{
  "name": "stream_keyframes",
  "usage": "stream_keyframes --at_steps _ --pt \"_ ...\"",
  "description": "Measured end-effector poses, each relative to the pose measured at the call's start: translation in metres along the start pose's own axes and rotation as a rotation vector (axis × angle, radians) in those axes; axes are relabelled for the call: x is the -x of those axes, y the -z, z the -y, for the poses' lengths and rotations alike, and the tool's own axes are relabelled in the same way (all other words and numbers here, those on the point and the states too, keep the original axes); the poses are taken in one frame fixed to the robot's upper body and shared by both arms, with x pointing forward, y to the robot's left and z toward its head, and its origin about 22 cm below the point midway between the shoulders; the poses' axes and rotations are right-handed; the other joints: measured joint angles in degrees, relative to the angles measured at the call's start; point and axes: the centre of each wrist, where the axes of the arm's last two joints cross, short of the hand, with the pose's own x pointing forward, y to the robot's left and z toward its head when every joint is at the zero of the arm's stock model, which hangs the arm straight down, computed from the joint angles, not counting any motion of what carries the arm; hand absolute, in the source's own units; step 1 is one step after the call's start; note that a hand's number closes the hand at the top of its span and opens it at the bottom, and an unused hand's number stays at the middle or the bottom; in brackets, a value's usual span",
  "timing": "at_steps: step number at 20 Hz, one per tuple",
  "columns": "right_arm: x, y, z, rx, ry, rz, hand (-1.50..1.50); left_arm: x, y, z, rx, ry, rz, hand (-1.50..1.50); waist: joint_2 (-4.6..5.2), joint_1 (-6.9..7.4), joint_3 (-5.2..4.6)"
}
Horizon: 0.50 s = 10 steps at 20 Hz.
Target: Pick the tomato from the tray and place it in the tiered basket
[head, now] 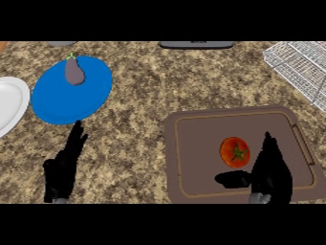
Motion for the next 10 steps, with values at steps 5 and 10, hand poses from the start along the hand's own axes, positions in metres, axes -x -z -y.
stream_keyframes --at_steps 5,10 --pt "-0.006 0.007 -0.007 -0.003 -0.004 0.005 1.5 -0.001 0.002 -0.005 -0.002 0.007 -0.004 0.0 -0.1 -0.01 -0.02" --pt "-0.012 0.012 -0.012 0.011 -0.013 0.037 1.5 -0.002 0.002 -0.003 -0.005 0.006 -0.011 0.0 -0.33 -0.19 -0.23"
